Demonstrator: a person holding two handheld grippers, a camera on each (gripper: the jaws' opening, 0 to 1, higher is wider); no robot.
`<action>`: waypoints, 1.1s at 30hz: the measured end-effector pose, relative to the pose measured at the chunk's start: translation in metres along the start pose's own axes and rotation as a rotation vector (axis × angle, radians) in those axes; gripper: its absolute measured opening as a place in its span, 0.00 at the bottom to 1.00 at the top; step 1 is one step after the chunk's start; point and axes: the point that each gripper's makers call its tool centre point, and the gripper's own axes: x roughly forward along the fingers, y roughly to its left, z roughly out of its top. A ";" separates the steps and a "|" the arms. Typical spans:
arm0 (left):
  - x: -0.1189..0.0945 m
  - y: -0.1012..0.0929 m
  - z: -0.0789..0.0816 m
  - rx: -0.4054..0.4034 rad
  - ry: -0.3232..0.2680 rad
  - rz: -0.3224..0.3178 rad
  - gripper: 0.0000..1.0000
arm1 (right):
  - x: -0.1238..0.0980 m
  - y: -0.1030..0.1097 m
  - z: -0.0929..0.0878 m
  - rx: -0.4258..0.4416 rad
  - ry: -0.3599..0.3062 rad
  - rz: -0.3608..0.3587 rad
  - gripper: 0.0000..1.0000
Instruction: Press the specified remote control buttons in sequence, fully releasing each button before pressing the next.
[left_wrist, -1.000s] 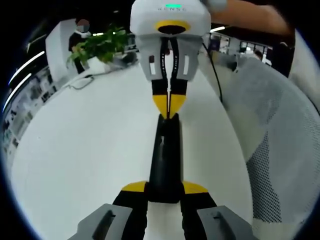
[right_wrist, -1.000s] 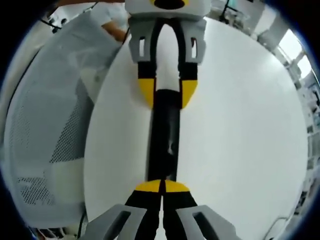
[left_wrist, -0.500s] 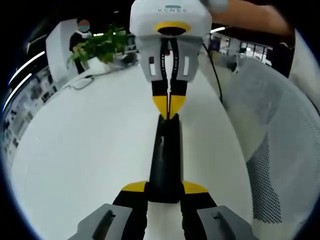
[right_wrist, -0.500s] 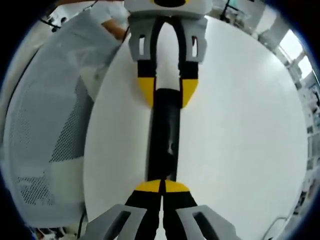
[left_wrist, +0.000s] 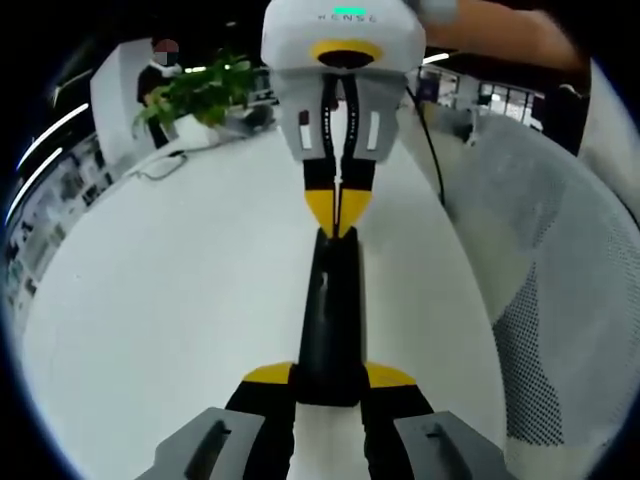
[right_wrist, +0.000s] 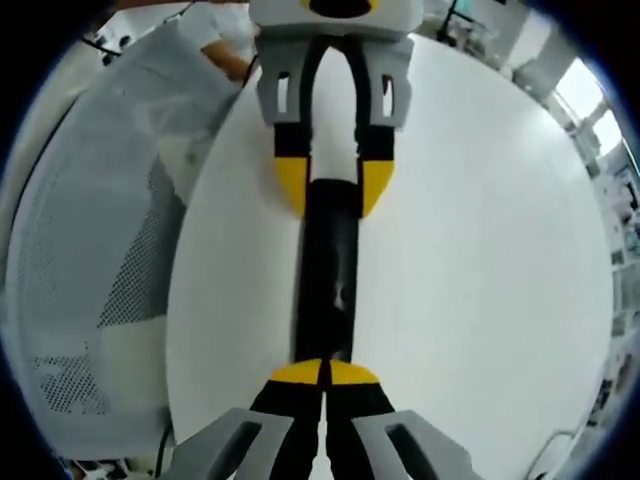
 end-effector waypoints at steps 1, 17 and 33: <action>0.000 0.000 0.000 0.000 0.000 0.000 0.24 | -0.001 0.000 0.001 0.005 -0.005 -0.001 0.00; 0.000 0.001 -0.001 0.003 -0.002 -0.002 0.24 | -0.010 -0.005 0.011 0.013 -0.045 -0.025 0.00; 0.000 0.001 -0.001 -0.001 -0.006 0.002 0.24 | -0.004 0.003 0.019 -0.004 -0.027 0.007 0.00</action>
